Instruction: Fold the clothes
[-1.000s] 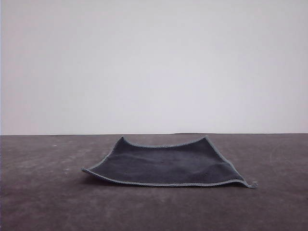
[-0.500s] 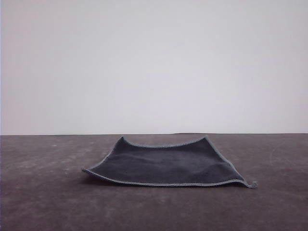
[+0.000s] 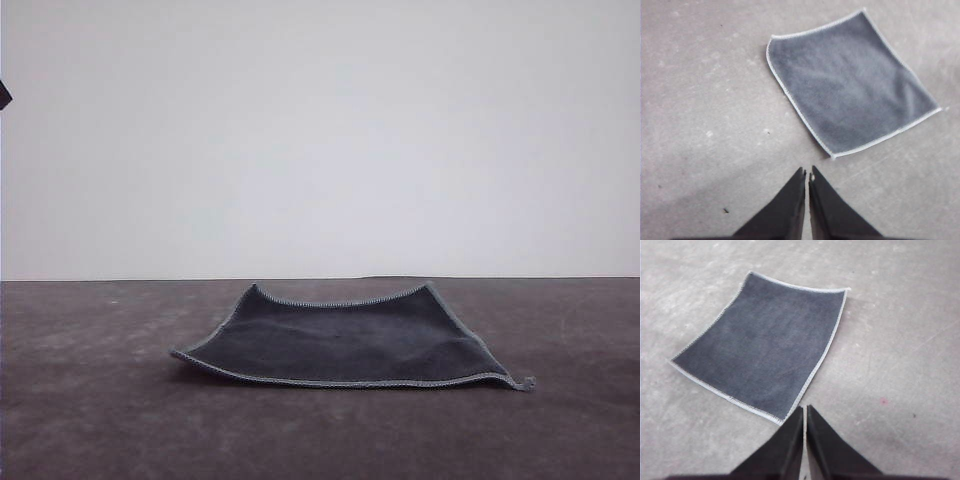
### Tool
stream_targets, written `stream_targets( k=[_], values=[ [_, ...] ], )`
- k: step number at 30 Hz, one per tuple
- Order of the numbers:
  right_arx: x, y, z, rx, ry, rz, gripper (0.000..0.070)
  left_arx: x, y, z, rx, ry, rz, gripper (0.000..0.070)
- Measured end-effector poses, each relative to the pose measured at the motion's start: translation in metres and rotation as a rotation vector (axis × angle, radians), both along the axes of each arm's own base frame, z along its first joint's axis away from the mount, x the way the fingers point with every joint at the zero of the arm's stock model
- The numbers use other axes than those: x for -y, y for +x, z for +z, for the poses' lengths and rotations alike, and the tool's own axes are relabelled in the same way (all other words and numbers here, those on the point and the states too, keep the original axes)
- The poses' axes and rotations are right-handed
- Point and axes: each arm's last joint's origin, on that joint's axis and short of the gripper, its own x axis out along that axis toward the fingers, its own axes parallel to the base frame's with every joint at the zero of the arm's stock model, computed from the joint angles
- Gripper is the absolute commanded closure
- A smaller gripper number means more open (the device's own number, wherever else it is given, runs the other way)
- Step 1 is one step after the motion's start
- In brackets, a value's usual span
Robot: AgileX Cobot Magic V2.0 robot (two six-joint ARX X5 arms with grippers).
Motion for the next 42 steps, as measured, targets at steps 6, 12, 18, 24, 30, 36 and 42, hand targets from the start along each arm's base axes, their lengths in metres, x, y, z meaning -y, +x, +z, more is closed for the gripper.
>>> stream_targets(
  k=[6,12,18,24,30,36,42],
  values=[
    [0.000,0.000,0.000,0.008,-0.011,0.007,0.0317,0.000,0.001,0.001,0.018,-0.003,-0.003,0.0221],
    [0.000,0.000,0.000,0.009,-0.010,0.009,0.0318,0.000,0.000,0.002,-0.001,-0.039,0.025,0.0224],
    [0.000,0.000,0.000,-0.010,0.016,-0.009,0.0318,-0.001,-0.002,0.002,-0.051,-0.110,0.082,0.0319],
    [-0.002,0.009,-0.004,-0.135,0.113,-0.086,0.0318,0.002,0.004,-0.005,-0.155,-0.143,0.134,0.0316],
    [-0.009,0.030,-0.013,-0.297,0.155,-0.124,0.0318,0.012,0.024,-0.019,-0.301,-0.160,0.134,0.0308],
    [-0.017,0.059,-0.032,-0.391,0.157,-0.108,0.0318,0.027,0.055,-0.038,-0.398,-0.191,0.101,0.0305],
    [-0.024,0.094,-0.049,-0.427,0.212,-0.074,0.0318,0.041,0.090,-0.061,-0.442,-0.232,0.088,0.0305]
  ],
)
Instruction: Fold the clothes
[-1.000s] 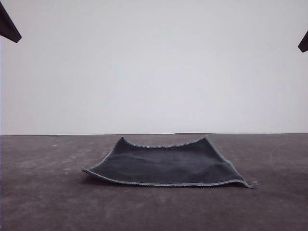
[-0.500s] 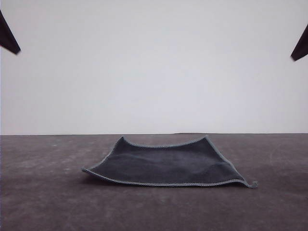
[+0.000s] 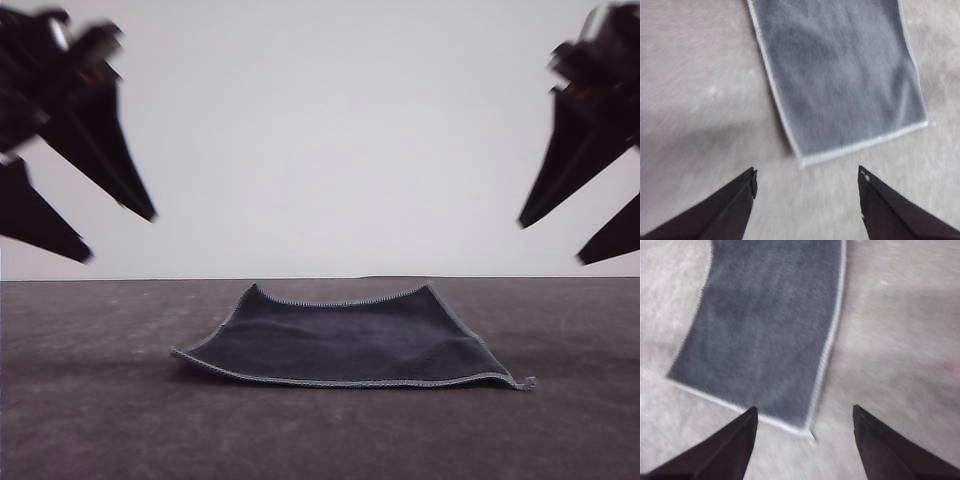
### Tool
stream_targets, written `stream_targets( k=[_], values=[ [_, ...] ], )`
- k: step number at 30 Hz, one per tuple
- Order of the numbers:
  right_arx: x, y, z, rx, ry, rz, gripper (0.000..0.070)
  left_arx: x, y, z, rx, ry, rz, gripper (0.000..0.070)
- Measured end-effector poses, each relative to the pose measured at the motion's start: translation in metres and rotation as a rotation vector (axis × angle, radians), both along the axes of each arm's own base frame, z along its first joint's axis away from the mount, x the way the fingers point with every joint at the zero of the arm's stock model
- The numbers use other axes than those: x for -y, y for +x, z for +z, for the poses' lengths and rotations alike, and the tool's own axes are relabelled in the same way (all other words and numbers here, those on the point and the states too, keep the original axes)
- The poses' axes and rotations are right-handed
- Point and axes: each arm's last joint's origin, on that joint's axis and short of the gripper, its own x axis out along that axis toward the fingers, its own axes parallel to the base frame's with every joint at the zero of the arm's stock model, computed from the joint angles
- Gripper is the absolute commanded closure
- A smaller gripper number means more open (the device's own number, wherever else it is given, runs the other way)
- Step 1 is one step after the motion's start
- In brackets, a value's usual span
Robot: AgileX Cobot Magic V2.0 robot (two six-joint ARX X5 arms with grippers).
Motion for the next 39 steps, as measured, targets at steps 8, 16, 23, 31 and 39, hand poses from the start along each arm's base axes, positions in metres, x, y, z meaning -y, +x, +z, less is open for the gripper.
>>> stream_targets(
  k=[8,16,23,31,39],
  values=[
    [-0.001,0.052,-0.011,-0.031,0.047,0.000,0.0318,0.012,0.050,-0.023,-0.055,-0.061,0.003,0.0298],
    [-0.001,0.103,-0.020,-0.052,0.044,-0.010,0.0317,0.022,0.106,-0.038,-0.087,-0.079,0.013,0.0292],
    [-0.001,0.134,-0.026,-0.047,0.028,-0.006,0.0317,0.035,0.159,-0.044,-0.058,-0.081,0.016,0.0291],
    [0.001,0.146,-0.029,-0.046,0.024,-0.010,0.0317,0.044,0.212,-0.051,0.003,-0.065,0.023,0.0291],
    [0.000,0.147,-0.030,-0.037,0.025,-0.006,0.0317,0.047,0.221,-0.061,-0.060,-0.079,-0.010,0.0290]
  ],
)
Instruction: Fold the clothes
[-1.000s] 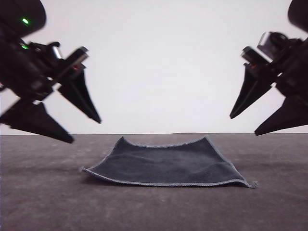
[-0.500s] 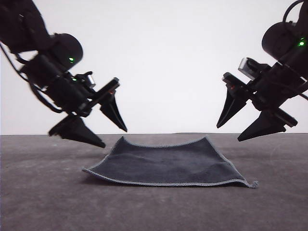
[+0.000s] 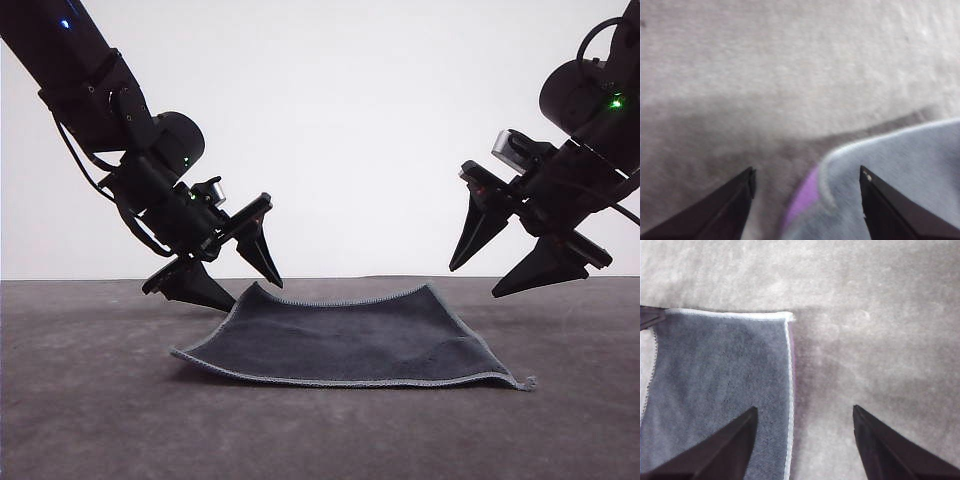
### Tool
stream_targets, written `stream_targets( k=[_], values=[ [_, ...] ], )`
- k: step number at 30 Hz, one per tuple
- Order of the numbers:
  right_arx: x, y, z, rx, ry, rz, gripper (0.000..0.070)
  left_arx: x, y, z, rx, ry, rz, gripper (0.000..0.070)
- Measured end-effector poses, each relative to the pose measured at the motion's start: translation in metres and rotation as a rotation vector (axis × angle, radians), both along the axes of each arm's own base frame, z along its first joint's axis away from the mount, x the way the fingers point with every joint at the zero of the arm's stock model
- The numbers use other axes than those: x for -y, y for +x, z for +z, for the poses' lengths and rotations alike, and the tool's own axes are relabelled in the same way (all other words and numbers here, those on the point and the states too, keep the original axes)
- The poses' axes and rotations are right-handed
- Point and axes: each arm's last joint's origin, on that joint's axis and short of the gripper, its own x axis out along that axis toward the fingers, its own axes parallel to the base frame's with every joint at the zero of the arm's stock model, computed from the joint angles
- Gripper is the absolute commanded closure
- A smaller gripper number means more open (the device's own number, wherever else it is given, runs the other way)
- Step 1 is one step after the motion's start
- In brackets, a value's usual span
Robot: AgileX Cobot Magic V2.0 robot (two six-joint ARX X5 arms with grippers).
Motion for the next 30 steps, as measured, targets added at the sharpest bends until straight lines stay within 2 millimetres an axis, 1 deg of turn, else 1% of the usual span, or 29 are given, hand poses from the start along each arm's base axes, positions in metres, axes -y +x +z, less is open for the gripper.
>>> stream_targets(
  k=[3,7,13,16,20,24,26,30],
  values=[
    [-0.001,0.003,-0.002,0.014,0.016,0.012,0.0317,0.004,-0.003,-0.001,-0.025,-0.026,-0.035,0.0290],
    [-0.002,0.008,-0.012,0.013,0.039,0.029,0.0318,0.007,-0.006,-0.001,-0.045,-0.036,-0.058,0.0291],
    [-0.005,0.017,-0.030,0.006,0.109,0.064,0.0318,0.007,-0.007,-0.002,-0.047,-0.020,-0.082,0.0293],
    [-0.007,0.021,-0.037,-0.005,0.136,0.079,0.0318,0.005,-0.007,-0.002,-0.042,-0.017,-0.086,0.0294],
    [-0.008,0.030,-0.038,0.016,0.153,0.088,0.0324,0.004,-0.007,-0.002,-0.041,-0.016,-0.091,0.0294],
    [-0.011,0.033,-0.035,0.056,0.170,0.087,0.0394,0.002,-0.006,-0.003,-0.042,-0.017,-0.091,0.0302],
    [-0.012,0.034,-0.034,0.065,0.178,0.085,0.0416,0.002,-0.006,-0.003,-0.040,-0.016,-0.092,0.0306],
    [-0.015,0.035,-0.033,0.068,0.184,0.088,0.0422,0.002,-0.006,-0.002,-0.035,-0.014,-0.095,0.0306]
  ],
)
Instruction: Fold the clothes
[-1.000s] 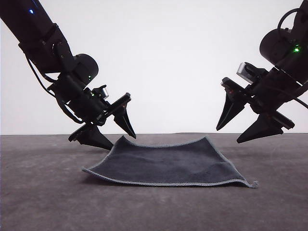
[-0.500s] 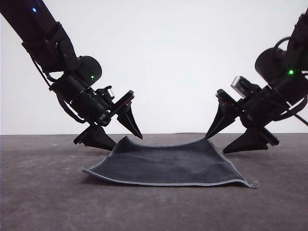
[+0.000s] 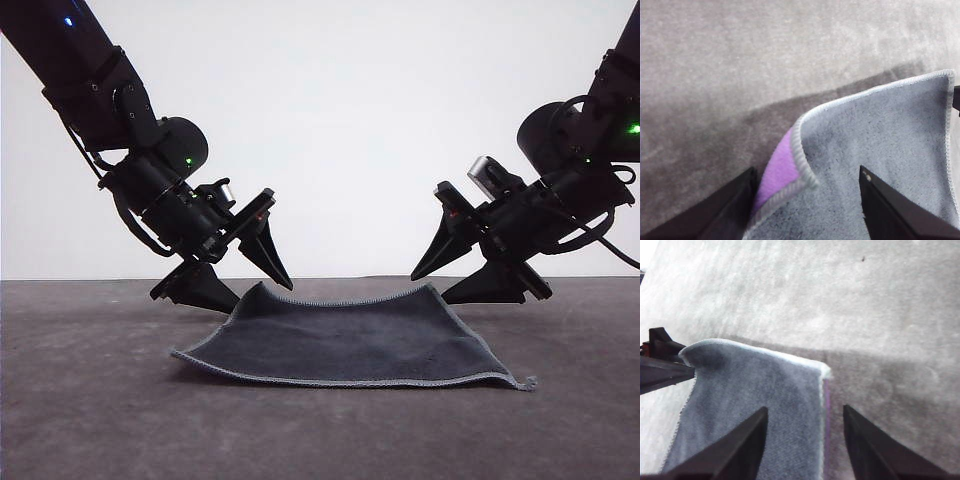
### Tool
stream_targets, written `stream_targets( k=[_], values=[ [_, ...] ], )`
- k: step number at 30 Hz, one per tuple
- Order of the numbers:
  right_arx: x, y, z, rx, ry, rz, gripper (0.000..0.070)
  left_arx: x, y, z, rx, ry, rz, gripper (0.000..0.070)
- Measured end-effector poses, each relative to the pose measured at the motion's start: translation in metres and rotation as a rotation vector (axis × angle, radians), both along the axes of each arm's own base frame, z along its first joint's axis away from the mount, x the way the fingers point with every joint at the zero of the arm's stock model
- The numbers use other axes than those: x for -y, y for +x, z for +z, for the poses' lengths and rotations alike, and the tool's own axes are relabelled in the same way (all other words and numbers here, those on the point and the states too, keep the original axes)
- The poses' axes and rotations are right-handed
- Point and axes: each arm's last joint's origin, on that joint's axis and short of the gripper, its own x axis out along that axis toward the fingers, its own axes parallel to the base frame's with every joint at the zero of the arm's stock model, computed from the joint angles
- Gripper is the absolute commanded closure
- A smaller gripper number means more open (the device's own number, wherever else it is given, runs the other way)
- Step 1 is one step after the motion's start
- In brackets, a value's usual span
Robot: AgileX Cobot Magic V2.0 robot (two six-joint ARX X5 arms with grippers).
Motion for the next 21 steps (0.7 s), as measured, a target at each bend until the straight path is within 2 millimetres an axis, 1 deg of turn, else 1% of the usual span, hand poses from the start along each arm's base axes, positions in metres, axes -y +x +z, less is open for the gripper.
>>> stream_targets(
  k=[4,8,10,11,12,13,14,16,17,18,21],
  values=[
    [-0.004,0.002,-0.002,0.008,0.003,0.009,0.0426,0.000,0.000,0.000,0.008,0.002,-0.003,0.0306],
    [-0.007,0.002,-0.010,-0.012,-0.003,0.011,0.0471,-0.001,0.001,0.000,0.010,0.003,-0.001,0.0306],
    [-0.007,0.003,-0.011,-0.009,-0.009,0.005,0.0524,-0.001,0.001,0.000,0.012,0.004,-0.001,0.0308],
    [-0.008,0.003,-0.011,-0.004,-0.008,0.005,0.0572,-0.001,0.001,0.000,0.012,0.004,-0.002,0.0315],
    [-0.008,0.003,-0.011,0.000,-0.008,0.004,0.0615,-0.001,0.001,0.000,0.013,0.005,-0.002,0.0351],
    [-0.008,0.004,-0.011,0.002,-0.009,0.001,0.0652,-0.001,0.001,0.000,0.014,0.006,-0.002,0.0409],
    [-0.008,0.004,-0.011,0.003,-0.013,-0.004,0.0684,-0.001,0.001,0.000,0.015,0.008,-0.002,0.0492],
    [-0.007,0.004,-0.011,0.003,-0.022,-0.016,0.0697,-0.001,0.001,0.000,0.016,0.009,-0.002,0.0651],
    [-0.007,0.004,-0.011,0.002,-0.022,-0.018,0.0697,-0.001,0.001,0.000,0.015,0.009,-0.001,0.0689],
    [-0.007,0.004,-0.011,0.002,-0.021,-0.018,0.0697,-0.001,0.001,0.000,0.016,0.009,0.000,0.0700],
    [-0.007,0.004,-0.011,0.001,-0.021,-0.018,0.0697,-0.003,0.002,0.000,0.017,0.009,0.003,0.0700]
  ],
)
